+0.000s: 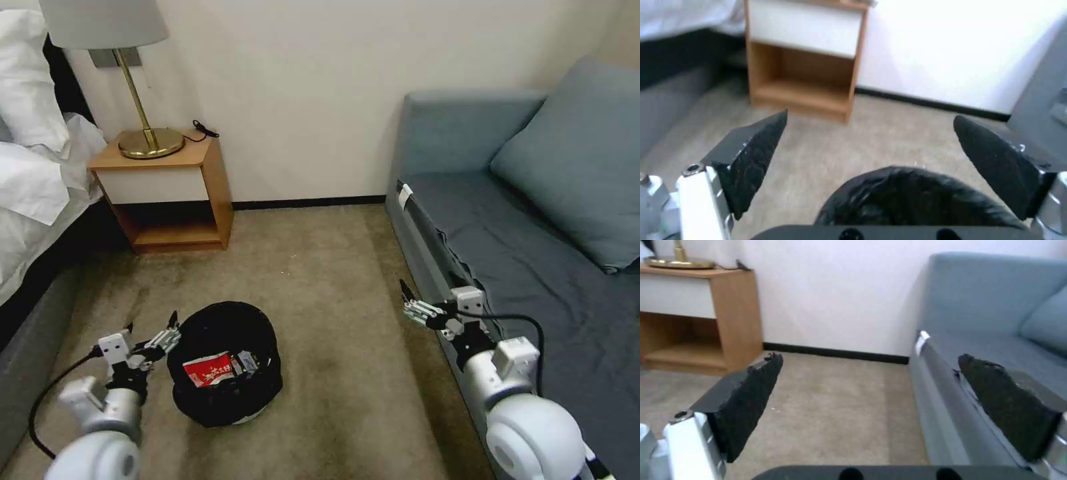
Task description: Pick up the trash bin, then pick up the garbage on the floor and place it into the trash bin.
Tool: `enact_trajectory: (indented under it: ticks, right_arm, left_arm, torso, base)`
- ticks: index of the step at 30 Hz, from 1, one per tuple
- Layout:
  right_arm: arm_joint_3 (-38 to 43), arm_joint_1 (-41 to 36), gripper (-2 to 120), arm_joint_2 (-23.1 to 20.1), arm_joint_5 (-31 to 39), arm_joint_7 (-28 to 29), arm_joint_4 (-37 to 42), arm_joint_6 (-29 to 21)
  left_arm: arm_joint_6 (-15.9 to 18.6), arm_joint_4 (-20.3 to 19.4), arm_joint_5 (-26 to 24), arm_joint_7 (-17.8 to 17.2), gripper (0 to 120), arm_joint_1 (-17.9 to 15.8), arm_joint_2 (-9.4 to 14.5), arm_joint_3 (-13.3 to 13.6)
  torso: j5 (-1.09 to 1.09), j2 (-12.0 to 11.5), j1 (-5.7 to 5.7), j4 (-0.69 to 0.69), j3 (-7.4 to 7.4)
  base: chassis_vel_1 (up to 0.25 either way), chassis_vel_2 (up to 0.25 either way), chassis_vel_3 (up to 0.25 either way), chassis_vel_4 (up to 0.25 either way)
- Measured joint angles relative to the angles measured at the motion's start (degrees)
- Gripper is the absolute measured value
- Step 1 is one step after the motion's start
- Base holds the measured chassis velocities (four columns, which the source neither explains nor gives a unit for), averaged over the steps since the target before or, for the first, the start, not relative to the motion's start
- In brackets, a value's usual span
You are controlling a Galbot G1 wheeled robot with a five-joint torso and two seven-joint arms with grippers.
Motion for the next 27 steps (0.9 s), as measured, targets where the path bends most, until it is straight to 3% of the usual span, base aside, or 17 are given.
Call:
enact_trajectory:
  ticks: [1,5,12,16,21,24,25,27]
  right_arm:
    - [0.23,-1.50,100,2.51,-3.40,-0.94,-0.28,1.50]
    - [0.48,-4.64,100,8.05,-10.13,-2.86,-1.29,5.21]
    - [0.71,-7.04,100,12.57,-15.19,-3.91,-2.51,8.50]
    - [0.38,-7.80,100,13.76,-16.29,-3.99,-2.55,8.91]
    - [-0.11,-8.00,100,15.06,-17.18,-4.06,-2.60,8.97]
    - [-0.25,-7.91,100,15.32,-17.57,-4.10,-2.62,8.84]
    - [-0.25,-7.91,100,15.32,-17.57,-4.10,-2.62,8.84]
    - [-0.29,-7.88,100,15.43,-17.85,-4.14,-2.66,8.69]
  left_arm:
    - [-4.55,0.24,3.97,0.41,100,1.02,-1.19,1.60]
    - [-11.70,-0.34,11.17,0.71,100,3.88,-3.35,5.57]
    - [-17.02,0.16,14.88,0.07,100,5.42,-4.17,8.29]
    - [-17.29,-0.34,13.94,-1.64,100,5.69,-4.17,9.17]
    - [-17.12,-1.65,14.76,-6.49,100,5.44,-3.81,10.01]
    - [-15.39,-3.19,15.98,-10.96,100,5.86,-3.63,10.34]
    - [-15.39,-3.19,15.98,-10.96,100,5.86,-3.63,10.34]
    - [-11.98,-5.29,15.53,-14.27,100,6.44,-3.21,10.57]
  torso:
    - [-0.01,0.00,0.00,0.02,0.00]
    - [-0.02,0.00,0.00,0.01,0.00]
    - [-0.02,0.00,0.00,0.02,0.00]
    - [-0.03,0.00,0.00,0.02,0.00]
    - [-0.02,0.00,0.00,0.02,0.00]
    - [-0.02,0.00,0.00,0.02,0.00]
    - [-0.02,0.00,0.00,0.02,0.00]
    - [-0.02,0.00,0.00,0.02,0.00]
  base:
    - [0.000,0.000,0.000,0.000]
    - [0.000,0.000,0.000,0.000]
    - [0.000,0.000,0.000,0.000]
    - [0.000,0.000,0.000,0.000]
    - [0.000,0.000,0.000,0.000]
    - [0.000,0.000,0.000,0.000]
    - [0.000,0.000,0.000,0.000]
    - [0.000,0.000,0.000,0.000]
